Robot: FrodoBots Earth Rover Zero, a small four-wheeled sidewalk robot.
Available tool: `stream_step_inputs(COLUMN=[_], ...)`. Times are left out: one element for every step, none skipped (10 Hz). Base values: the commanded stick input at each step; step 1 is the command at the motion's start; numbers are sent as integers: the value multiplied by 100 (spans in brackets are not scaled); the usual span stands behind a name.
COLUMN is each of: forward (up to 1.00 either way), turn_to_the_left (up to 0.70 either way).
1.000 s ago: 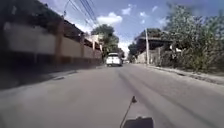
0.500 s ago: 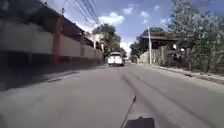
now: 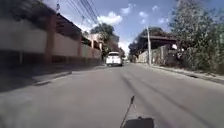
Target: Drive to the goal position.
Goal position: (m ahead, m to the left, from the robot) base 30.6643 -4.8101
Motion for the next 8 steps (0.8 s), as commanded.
stream_step_inputs(forward=[100, 100, 100, 100, 100, 100, 100, 100], turn_to_the_left=[-40, -40, -40, -38, -24, 0, 0, 0])
